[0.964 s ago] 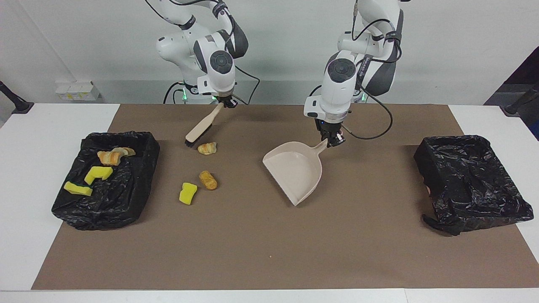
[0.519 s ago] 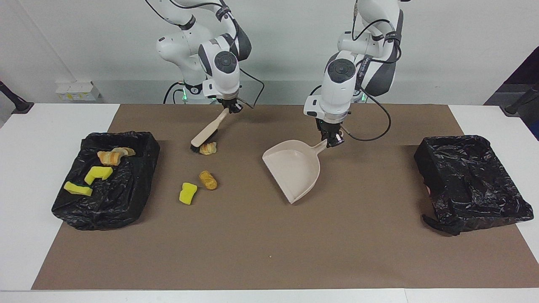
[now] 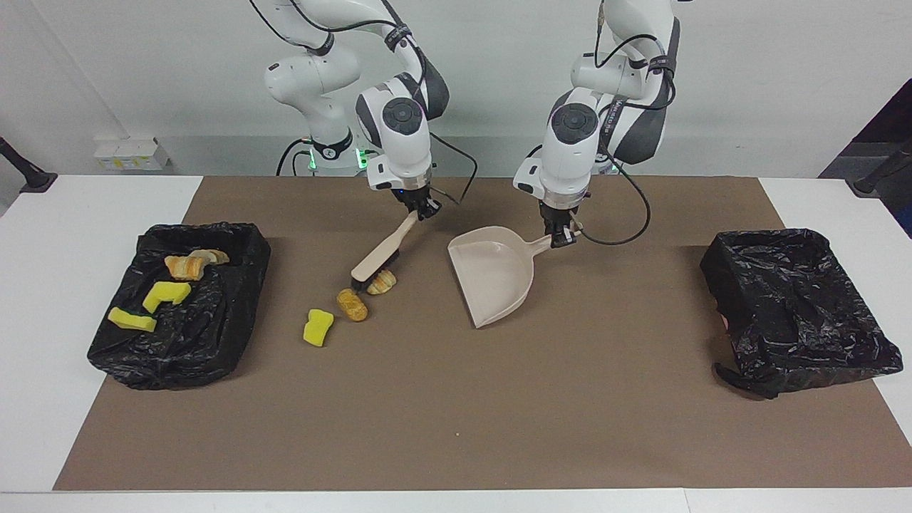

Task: Sweep and dump trash in bin
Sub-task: 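Carry the brush with the right gripper toward the bread pieces, then sweep the bread and sponge toward the dustpan with the right gripper, then sweep the remaining bread into the dustpan with the right gripper, then lift the dustpan with the left gripper while the right gripper drops the brush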

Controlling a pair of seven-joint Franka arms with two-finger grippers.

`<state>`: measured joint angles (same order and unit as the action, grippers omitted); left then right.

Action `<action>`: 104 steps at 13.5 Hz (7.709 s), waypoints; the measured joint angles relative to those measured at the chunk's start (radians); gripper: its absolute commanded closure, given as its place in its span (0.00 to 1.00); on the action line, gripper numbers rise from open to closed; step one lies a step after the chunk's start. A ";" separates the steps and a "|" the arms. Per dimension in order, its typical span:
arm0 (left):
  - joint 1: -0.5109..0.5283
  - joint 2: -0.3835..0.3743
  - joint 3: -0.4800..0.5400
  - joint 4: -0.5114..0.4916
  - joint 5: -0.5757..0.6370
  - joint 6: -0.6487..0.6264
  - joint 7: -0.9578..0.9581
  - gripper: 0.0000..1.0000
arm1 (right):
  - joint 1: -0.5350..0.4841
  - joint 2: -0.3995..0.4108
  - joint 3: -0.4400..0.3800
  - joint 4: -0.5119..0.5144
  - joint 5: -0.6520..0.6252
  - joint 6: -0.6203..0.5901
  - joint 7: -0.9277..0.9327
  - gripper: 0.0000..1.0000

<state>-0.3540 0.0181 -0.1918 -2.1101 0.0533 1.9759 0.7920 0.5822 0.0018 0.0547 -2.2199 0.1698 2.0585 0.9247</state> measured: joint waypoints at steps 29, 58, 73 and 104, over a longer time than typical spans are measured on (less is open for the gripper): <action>-0.019 -0.035 -0.003 -0.069 -0.002 0.075 -0.105 1.00 | -0.450 -0.017 -0.002 -0.034 -0.330 -0.172 -0.915 1.00; -0.020 -0.034 0.000 -0.071 -0.007 0.076 -0.230 1.00 | -0.080 -0.072 -0.015 0.077 -0.051 -0.362 -0.691 1.00; -0.020 -0.034 0.002 -0.075 -0.007 0.075 -0.237 1.00 | -0.025 -0.039 0.002 -0.050 0.104 -0.112 -0.477 1.00; 0.171 -0.128 0.027 -0.081 -0.047 0.052 -0.626 1.00 | 0.353 -0.174 0.039 -0.183 0.122 0.004 -0.080 1.00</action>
<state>-0.1831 -0.1097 -0.1653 -2.1914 0.0063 2.0279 0.1664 0.9353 -0.1721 0.0932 -2.4028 0.2923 2.0622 0.8446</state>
